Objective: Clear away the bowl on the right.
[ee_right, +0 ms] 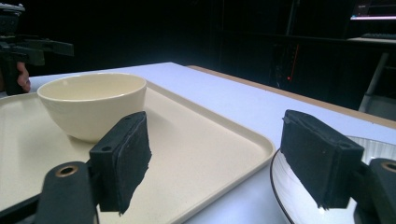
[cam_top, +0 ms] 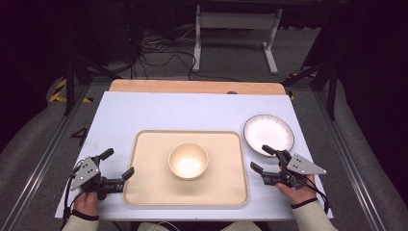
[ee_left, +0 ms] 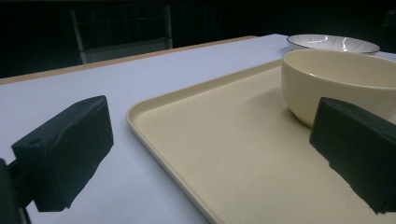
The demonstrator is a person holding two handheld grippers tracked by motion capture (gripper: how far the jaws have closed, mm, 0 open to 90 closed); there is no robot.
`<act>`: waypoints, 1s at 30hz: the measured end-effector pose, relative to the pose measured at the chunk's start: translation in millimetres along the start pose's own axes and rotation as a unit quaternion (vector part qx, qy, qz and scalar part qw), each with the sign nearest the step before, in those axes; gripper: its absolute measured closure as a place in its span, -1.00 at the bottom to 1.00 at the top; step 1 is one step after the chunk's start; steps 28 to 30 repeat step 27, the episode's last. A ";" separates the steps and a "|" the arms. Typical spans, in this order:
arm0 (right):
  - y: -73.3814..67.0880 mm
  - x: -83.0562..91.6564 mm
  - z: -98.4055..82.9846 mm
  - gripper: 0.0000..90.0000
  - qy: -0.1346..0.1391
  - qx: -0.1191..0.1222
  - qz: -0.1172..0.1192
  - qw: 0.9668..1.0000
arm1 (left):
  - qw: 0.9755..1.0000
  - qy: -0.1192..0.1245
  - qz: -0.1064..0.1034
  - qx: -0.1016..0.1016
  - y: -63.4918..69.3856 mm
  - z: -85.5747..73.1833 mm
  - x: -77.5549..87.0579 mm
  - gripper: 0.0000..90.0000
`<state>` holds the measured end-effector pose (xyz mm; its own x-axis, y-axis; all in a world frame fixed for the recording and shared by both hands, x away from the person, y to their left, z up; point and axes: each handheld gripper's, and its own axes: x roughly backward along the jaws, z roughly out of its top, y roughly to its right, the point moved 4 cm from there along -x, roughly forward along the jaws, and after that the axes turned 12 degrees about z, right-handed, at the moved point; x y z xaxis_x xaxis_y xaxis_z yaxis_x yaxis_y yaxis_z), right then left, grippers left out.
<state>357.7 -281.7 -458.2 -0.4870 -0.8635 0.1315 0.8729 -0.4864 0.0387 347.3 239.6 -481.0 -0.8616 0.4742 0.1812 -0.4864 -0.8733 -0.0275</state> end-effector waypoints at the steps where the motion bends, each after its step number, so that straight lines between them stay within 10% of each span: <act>1: 0.6 0.3 -1.4 -0.51 -0.005 -0.006 -0.001 1.000 | 1.000 0.000 0.000 0.000 -0.1 0.0 0.0 -0.99; 10: 3.8 -0.5 -6.3 -0.90 -0.018 -0.027 0.010 0.999 | 1.000 0.000 0.000 0.000 0.0 0.0 0.0 -0.99; 17: 8.4 1.4 -6.7 -0.89 -0.008 -0.051 -0.022 0.998 | 1.000 0.000 0.001 0.000 0.0 0.0 0.2 -0.99; 30: 5.4 1.3 -6.5 -0.89 -0.009 -0.035 -0.011 0.999 | 1.000 0.000 0.000 -0.001 0.0 0.0 0.2 -0.99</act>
